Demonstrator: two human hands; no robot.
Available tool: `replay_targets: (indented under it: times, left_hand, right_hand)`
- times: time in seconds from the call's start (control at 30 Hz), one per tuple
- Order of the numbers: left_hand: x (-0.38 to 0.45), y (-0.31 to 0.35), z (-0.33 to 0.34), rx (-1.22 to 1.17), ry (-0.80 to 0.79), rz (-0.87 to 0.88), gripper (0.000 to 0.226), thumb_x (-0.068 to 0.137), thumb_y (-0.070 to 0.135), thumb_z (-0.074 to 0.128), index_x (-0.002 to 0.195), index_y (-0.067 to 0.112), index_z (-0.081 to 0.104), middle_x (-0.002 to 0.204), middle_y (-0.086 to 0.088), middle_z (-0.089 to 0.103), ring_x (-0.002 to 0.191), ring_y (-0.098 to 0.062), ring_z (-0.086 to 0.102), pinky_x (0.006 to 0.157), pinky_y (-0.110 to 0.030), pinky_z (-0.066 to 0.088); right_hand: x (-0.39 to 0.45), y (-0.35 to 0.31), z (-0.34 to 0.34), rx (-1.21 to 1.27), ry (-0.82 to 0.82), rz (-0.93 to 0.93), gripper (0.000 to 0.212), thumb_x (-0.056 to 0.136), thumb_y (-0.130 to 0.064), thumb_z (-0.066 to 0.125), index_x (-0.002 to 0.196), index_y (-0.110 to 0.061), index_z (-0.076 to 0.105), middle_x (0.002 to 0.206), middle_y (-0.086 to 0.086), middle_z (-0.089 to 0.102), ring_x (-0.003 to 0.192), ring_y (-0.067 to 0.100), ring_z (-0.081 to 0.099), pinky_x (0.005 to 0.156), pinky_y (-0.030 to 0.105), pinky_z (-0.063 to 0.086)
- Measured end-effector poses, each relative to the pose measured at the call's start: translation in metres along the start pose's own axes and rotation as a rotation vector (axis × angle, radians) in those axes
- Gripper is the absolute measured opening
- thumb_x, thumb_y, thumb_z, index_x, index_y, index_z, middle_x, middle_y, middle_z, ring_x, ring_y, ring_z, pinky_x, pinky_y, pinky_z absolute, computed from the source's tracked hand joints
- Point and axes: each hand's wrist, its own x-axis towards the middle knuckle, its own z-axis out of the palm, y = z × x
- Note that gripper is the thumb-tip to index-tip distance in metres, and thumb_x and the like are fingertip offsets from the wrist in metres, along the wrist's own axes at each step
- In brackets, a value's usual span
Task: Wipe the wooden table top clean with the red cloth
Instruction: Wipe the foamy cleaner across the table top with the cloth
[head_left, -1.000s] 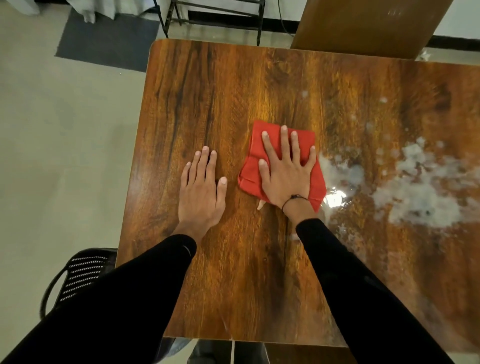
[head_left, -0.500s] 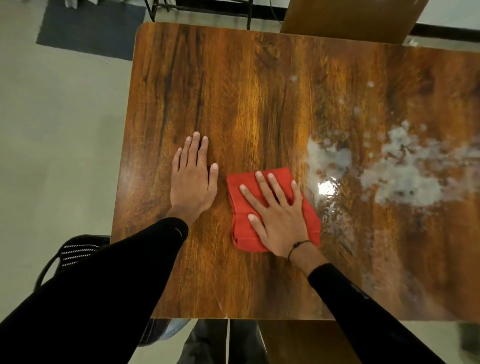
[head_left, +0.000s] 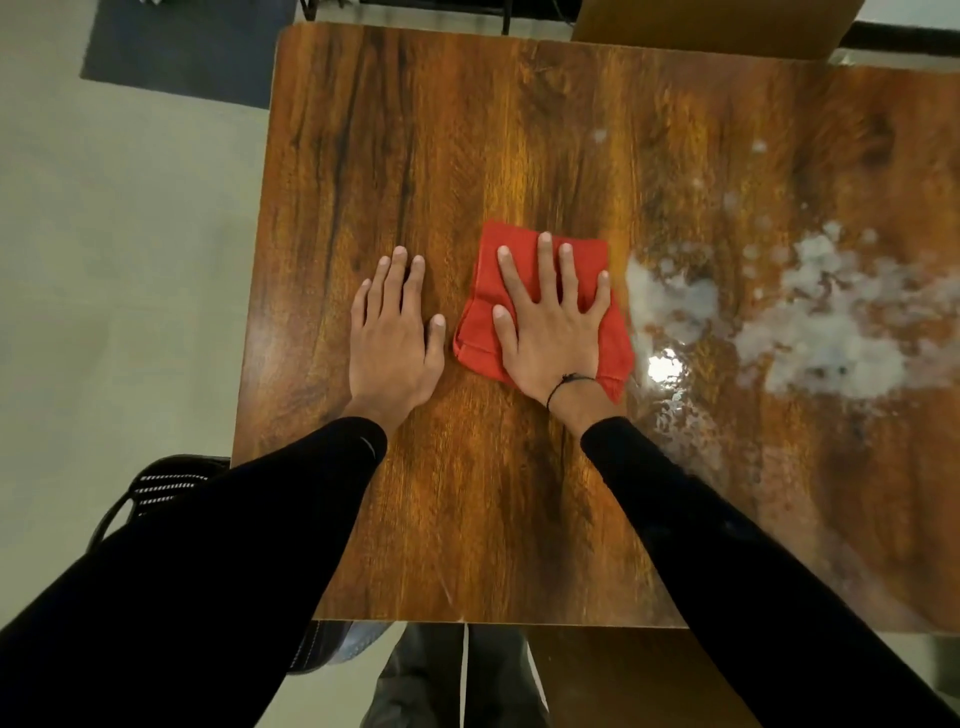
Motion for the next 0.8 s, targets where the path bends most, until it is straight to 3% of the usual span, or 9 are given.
replay_targets:
  times: [0.3, 0.43, 0.6, 0.8]
  left_hand:
    - [-0.001, 0.0, 0.0, -0.023, 0.008, 0.005, 0.067, 0.115, 0.039, 0.04, 0.175, 0.011, 0.026, 0.184, -0.011, 0.02, 0.171, -0.028, 0.017, 0.138, -0.049, 0.014]
    - [-0.003, 0.0, -0.001, -0.03, 0.008, -0.003, 0.067, 0.116, 0.038, 0.041, 0.175, 0.011, 0.026, 0.184, -0.011, 0.019, 0.172, -0.028, 0.015, 0.139, -0.049, 0.014]
    - [-0.005, 0.0, -0.001, -0.023, 0.0, 0.002, 0.068, 0.116, 0.04, 0.038, 0.175, 0.011, 0.025, 0.184, -0.012, 0.019, 0.172, -0.028, 0.015, 0.139, -0.049, 0.013]
    - [-0.005, -0.001, -0.004, -0.045, -0.008, 0.0, 0.069, 0.114, 0.041, 0.038, 0.175, 0.011, 0.025, 0.184, -0.012, 0.019, 0.171, -0.029, 0.016, 0.139, -0.05, 0.013]
  right_hand:
    - [-0.164, 0.005, 0.026, 0.011, -0.059, -0.149, 0.072, 0.116, -0.064, 0.031, 0.181, -0.042, 0.01, 0.191, 0.005, -0.002, 0.177, 0.033, 0.004, 0.134, 0.077, 0.005]
    - [-0.149, 0.01, 0.021, -0.014, -0.036, -0.109, 0.072, 0.115, -0.065, 0.03, 0.181, -0.043, 0.012, 0.191, 0.003, -0.001, 0.177, 0.032, 0.007, 0.134, 0.075, 0.004]
    - [-0.069, 0.003, 0.013, 0.015, 0.032, 0.11, 0.069, 0.116, -0.062, 0.029, 0.181, -0.042, 0.015, 0.191, 0.007, 0.007, 0.175, 0.036, 0.013, 0.133, 0.077, 0.007]
    - [-0.1, -0.01, 0.021, -0.004, 0.05, 0.064, 0.07, 0.117, -0.062, 0.03, 0.181, -0.039, 0.016, 0.19, 0.009, 0.006, 0.176, 0.035, 0.011, 0.133, 0.077, 0.009]
